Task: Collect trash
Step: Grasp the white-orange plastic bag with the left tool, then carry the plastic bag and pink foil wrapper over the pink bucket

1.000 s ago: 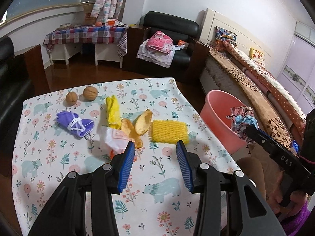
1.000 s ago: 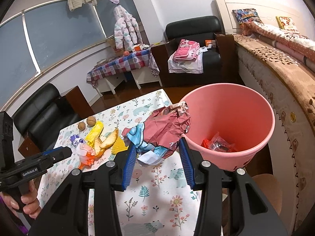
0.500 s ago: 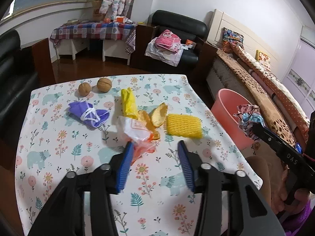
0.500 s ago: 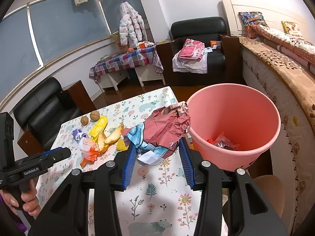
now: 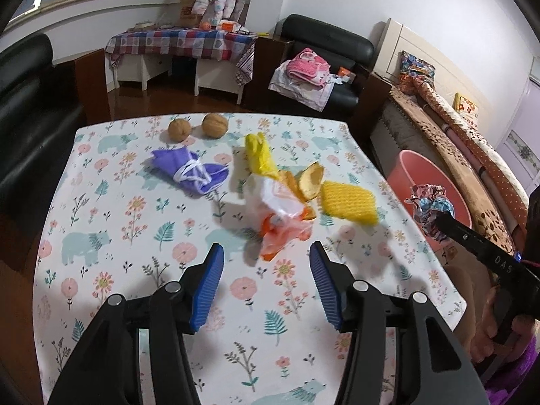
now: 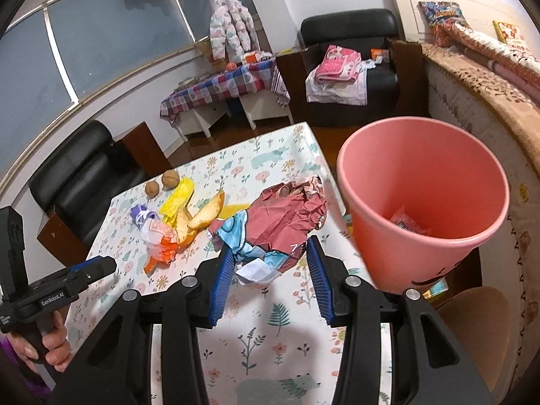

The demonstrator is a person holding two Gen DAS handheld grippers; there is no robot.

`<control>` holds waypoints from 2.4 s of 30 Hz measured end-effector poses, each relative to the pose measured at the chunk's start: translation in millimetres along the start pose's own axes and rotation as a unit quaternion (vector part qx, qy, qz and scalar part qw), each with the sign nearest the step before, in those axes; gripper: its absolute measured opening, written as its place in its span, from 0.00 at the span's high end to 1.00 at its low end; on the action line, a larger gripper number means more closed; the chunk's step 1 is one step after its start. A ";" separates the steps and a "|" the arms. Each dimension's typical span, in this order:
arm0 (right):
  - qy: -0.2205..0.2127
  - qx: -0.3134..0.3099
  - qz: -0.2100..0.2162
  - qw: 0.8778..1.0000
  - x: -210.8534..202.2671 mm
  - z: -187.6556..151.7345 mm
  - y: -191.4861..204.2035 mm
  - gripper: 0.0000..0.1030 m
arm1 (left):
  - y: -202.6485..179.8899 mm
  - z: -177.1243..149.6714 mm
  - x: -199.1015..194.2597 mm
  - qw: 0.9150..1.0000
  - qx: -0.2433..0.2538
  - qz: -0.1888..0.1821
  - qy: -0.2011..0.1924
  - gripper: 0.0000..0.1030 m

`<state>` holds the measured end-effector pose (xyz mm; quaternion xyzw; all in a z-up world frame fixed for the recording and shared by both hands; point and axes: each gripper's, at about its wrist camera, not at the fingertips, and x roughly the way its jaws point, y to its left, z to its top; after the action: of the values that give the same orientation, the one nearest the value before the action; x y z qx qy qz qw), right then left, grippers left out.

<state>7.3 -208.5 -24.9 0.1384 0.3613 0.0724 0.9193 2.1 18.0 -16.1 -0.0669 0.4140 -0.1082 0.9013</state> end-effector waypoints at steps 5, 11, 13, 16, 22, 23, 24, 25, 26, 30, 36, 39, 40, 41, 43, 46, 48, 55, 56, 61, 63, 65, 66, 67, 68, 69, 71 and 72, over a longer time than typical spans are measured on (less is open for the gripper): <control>0.012 -0.006 0.008 1.000 7.1 -3.3 4.6 0.57 | 2.3 3.2 10.8 1.000 -0.018 -0.019 0.013 0.49; 0.014 0.000 0.006 1.000 11.8 -5.3 3.4 0.57 | -9.2 11.5 31.1 0.999 -0.013 -0.022 0.023 0.49; 0.016 0.001 0.007 1.000 14.0 -5.0 2.6 0.57 | -12.6 14.0 39.1 0.999 -0.015 -0.016 0.029 0.49; 0.018 0.001 0.010 1.000 14.8 -3.2 0.3 0.57 | -15.5 18.7 48.8 0.999 -0.018 -0.014 0.034 0.49; 0.018 0.001 0.013 1.000 15.9 -2.3 -0.6 0.57 | -20.7 22.9 70.9 0.999 -0.012 0.014 0.048 0.49; 0.017 0.001 0.013 1.000 16.4 -2.2 -0.8 0.57 | -20.5 22.9 74.1 0.998 -0.012 0.018 0.051 0.49; 0.017 0.001 0.013 1.000 16.5 -2.2 -0.7 0.57 | -19.9 22.9 77.0 0.998 -0.013 0.019 0.054 0.49; 0.017 0.002 0.014 1.000 17.0 -1.8 -0.6 0.57 | -19.2 22.6 78.5 0.998 -0.015 0.021 0.056 0.49; 0.016 0.002 0.014 1.000 17.5 -1.6 -0.8 0.57 | -18.8 22.2 78.9 0.998 -0.016 0.020 0.056 0.49; 0.015 0.004 0.017 1.000 18.2 -0.9 -1.7 0.57 | -20.3 20.7 76.8 0.998 -0.005 0.020 0.052 0.57; 0.005 0.002 0.019 1.000 16.7 0.8 -3.3 0.57 | -33.6 23.6 59.5 0.999 0.016 0.004 0.031 0.61; -0.004 0.005 0.018 1.000 13.7 1.4 -6.4 0.57 | -45.6 28.8 48.7 0.999 0.030 -0.012 0.017 0.61; -0.007 0.006 0.017 1.000 12.2 1.6 -7.7 0.57 | -51.0 31.7 44.8 0.999 0.034 -0.019 0.012 0.61; -0.010 0.006 0.015 1.000 10.8 2.2 -9.0 0.57 | -55.7 34.1 42.3 0.999 0.036 -0.026 0.008 0.61; -0.018 0.007 0.011 1.000 6.3 2.8 -12.6 0.57 | -64.6 38.6 38.8 0.998 0.043 -0.035 0.001 0.61; -0.030 0.012 0.004 0.999 0.5 4.9 -18.9 0.57 | -81.1 45.5 36.1 0.997 0.056 -0.048 -0.005 0.61; -0.038 0.020 0.000 0.999 -2.5 6.7 -24.9 0.57 | -91.6 49.1 35.3 0.996 0.066 -0.055 -0.007 0.61; -0.064 0.053 -0.022 0.996 -14.1 13.4 -55.1 0.57 | -129.8 58.1 37.9 0.992 0.098 -0.077 -0.012 0.61; -0.067 0.057 -0.025 0.996 -15.7 13.8 -59.8 0.57 | -135.9 59.3 39.5 0.991 0.102 -0.079 -0.012 0.61; -0.085 0.072 -0.049 0.993 -21.2 17.6 -84.4 0.57 | -161.2 63.5 48.0 0.988 0.118 -0.095 -0.004 0.61; -0.092 0.083 -0.057 0.991 -21.5 19.3 -94.8 0.57 | -172.6 64.9 51.7 0.987 0.125 -0.102 -0.003 0.61; -0.095 0.096 -0.060 0.989 -21.0 19.5 -105.7 0.57 | -184.0 67.2 55.9 0.985 0.134 -0.105 -0.002 0.61; -0.095 0.102 -0.061 0.988 -20.1 19.6 -111.3 0.57 | -188.5 68.5 58.2 0.985 0.137 -0.107 -0.001 0.61; -0.095 0.107 -0.063 0.988 -19.2 19.8 -116.5 0.57 | -193.6 69.7 60.6 0.984 0.141 -0.110 0.000 0.61; -0.095 0.109 -0.066 0.987 -18.4 20.2 -120.9 0.57 | -200.1 71.1 63.8 0.983 0.145 -0.112 0.001 0.61; -0.094 0.109 -0.071 0.987 -17.4 20.6 -125.6 0.57 | -204.7 71.9 66.4 0.982 0.148 -0.114 0.001 0.60; -0.090 0.109 -0.079 0.987 -13.7 23.1 -134.4 0.57 | -217.2 73.4 75.9 0.981 0.156 -0.119 0.006 0.60; -0.090 0.111 -0.079 0.987 -13.0 23.6 -139.5 0.57 | -222.8 73.7 80.5 0.980 0.159 -0.120 0.009 0.60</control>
<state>18.6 -349.0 -42.7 0.2170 0.2925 -0.0537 0.9298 78.1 -215.5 19.6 0.0294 0.3884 -0.2805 0.8773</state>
